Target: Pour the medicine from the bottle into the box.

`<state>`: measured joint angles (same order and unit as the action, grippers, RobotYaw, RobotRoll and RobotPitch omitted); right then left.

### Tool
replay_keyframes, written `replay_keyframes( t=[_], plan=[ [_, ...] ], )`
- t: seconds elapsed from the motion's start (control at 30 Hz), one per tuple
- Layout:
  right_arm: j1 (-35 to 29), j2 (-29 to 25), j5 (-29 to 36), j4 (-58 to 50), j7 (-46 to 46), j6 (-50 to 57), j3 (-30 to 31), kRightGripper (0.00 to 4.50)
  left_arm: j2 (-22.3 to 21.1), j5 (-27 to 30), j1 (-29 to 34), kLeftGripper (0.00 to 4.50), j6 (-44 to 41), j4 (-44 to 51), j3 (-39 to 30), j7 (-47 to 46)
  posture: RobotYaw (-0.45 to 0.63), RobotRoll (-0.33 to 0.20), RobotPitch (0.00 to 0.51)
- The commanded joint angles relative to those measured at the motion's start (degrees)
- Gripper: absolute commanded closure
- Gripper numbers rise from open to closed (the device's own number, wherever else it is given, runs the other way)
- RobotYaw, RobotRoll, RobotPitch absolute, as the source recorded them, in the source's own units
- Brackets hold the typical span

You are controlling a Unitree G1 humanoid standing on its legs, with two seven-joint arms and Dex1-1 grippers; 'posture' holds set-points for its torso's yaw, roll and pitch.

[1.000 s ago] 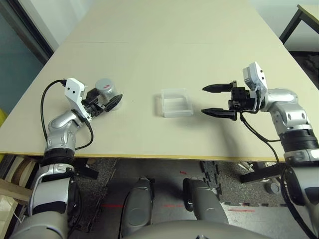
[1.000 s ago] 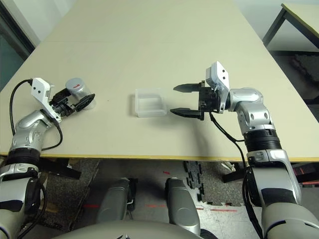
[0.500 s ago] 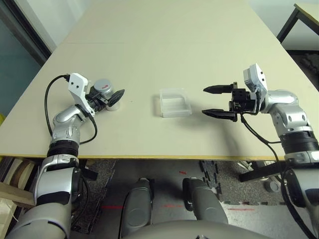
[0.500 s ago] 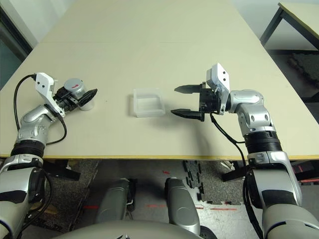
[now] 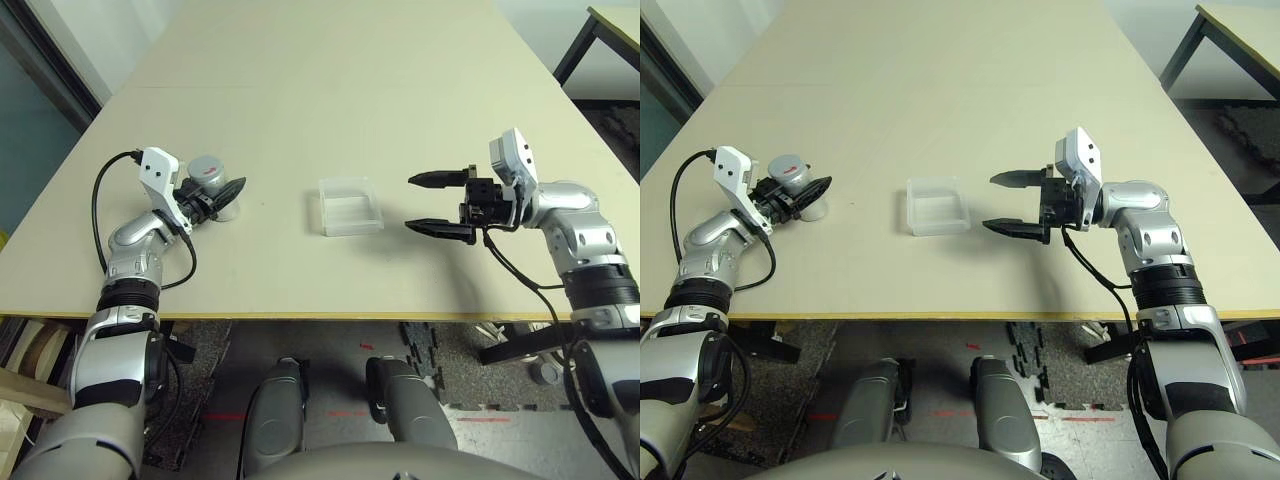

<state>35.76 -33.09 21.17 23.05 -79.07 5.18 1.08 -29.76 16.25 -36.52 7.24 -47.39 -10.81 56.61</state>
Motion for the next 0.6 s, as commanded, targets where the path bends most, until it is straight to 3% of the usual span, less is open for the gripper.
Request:
replay_keyframes(
  t=[0.03,0.37,0.6],
  plan=[
    [0.9,-0.2,0.9,-0.9,-0.1,1.0,-0.8,0.0,0.8,1.5,1.3,1.78,-4.0,5.5,1.0,2.2,-0.06,0.0,0.118],
    [5.0,1.2,3.8,-3.2,-0.4,7.5,0.0,0.0,3.5,6.7,1.1,1.78,-18.6,24.1,3.9,4.5,-0.06,0.0,0.105],
    [10.8,5.5,3.7,-2.8,1.4,11.1,1.2,0.0,4.3,8.7,-1.3,1.78,-25.9,30.7,7.0,5.7,-0.06,0.0,0.094]
  ],
)
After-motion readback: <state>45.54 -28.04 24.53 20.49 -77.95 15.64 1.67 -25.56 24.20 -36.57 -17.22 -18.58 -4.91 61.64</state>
